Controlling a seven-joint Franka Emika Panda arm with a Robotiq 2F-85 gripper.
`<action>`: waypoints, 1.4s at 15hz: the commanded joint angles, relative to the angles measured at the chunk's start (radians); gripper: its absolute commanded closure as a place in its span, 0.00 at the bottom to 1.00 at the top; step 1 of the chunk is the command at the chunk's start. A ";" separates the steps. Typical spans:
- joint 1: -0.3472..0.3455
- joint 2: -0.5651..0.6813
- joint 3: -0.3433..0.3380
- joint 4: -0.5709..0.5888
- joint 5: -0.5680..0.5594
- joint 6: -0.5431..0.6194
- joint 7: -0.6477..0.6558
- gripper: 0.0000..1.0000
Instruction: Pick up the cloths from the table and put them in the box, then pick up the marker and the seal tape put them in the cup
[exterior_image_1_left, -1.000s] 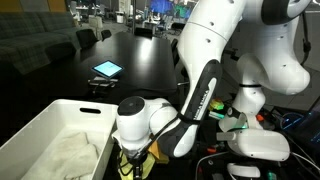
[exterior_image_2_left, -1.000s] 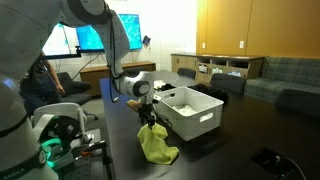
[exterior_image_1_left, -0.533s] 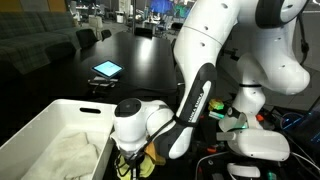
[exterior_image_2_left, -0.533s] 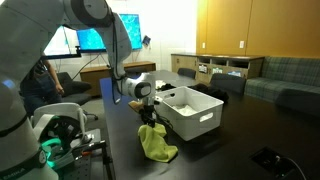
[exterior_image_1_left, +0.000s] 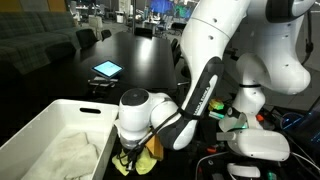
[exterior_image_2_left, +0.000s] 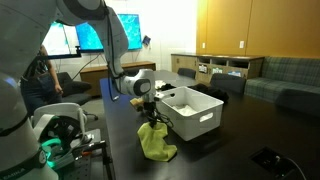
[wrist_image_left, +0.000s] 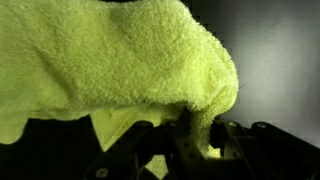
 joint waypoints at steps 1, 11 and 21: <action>0.179 -0.187 -0.188 -0.150 -0.109 0.018 0.243 0.97; 0.159 -0.746 -0.206 -0.274 -0.655 -0.297 0.765 0.97; -0.238 -1.073 0.257 -0.081 -0.353 -0.730 0.565 0.97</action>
